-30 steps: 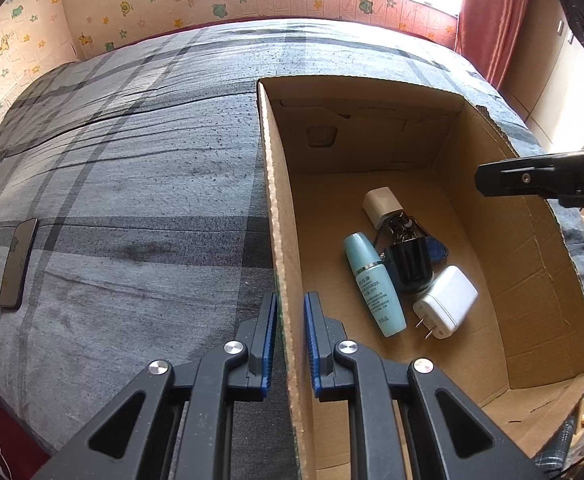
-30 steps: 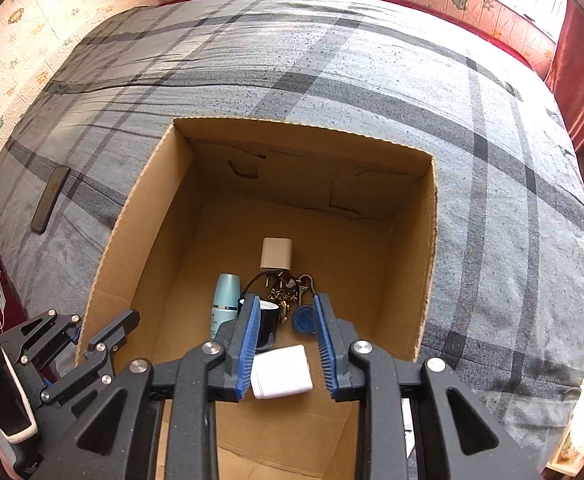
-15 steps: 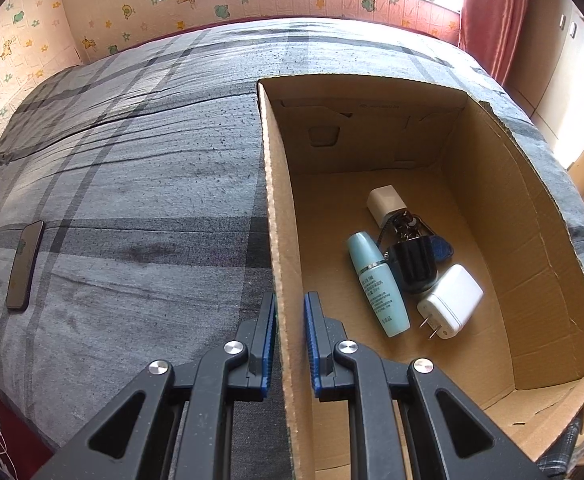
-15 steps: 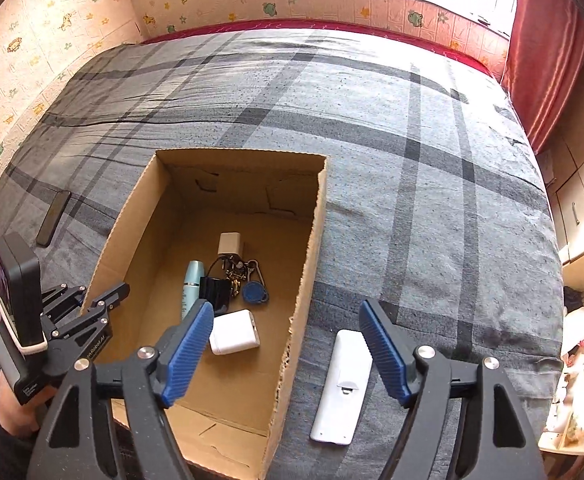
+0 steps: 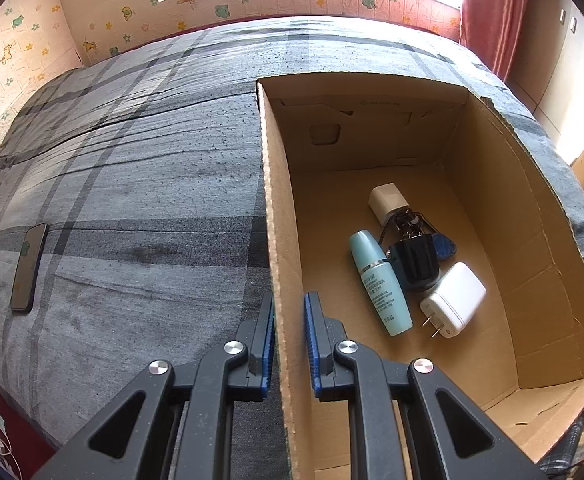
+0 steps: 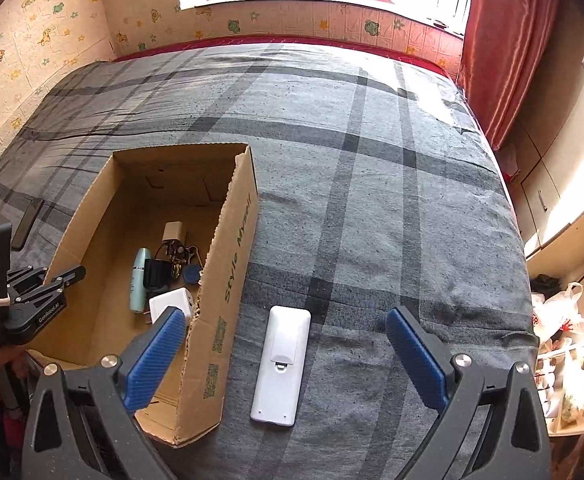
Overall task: Organize rigid objects
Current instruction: 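Move the right gripper back to the white remote, then grasp the white remote with the right gripper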
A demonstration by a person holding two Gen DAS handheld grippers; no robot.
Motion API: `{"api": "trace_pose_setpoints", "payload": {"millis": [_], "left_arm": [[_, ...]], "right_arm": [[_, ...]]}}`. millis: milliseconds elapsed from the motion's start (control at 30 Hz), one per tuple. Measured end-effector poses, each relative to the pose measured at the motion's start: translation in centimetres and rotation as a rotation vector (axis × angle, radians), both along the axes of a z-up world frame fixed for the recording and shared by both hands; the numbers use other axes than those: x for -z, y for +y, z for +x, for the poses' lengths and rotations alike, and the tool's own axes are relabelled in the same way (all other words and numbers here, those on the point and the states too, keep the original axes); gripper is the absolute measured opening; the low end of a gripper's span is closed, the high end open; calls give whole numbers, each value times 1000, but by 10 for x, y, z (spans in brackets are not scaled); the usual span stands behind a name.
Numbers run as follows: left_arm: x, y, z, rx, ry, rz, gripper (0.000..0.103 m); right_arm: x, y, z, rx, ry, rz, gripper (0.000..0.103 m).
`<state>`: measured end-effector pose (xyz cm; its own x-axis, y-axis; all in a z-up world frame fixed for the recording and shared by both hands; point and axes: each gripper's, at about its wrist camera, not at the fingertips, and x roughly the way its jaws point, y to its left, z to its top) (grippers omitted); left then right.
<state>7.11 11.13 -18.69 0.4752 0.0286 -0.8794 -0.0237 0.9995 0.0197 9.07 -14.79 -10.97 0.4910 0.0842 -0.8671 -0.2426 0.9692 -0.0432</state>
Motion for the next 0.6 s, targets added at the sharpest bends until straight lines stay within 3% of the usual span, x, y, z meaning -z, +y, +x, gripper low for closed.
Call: {"api": "trace_pose_setpoints", "payload": {"millis": [600], "left_arm": [[0,-1,1,-4,6,2,15]], "right_arm": [[92,-20,11,13,162,11,101]]}}
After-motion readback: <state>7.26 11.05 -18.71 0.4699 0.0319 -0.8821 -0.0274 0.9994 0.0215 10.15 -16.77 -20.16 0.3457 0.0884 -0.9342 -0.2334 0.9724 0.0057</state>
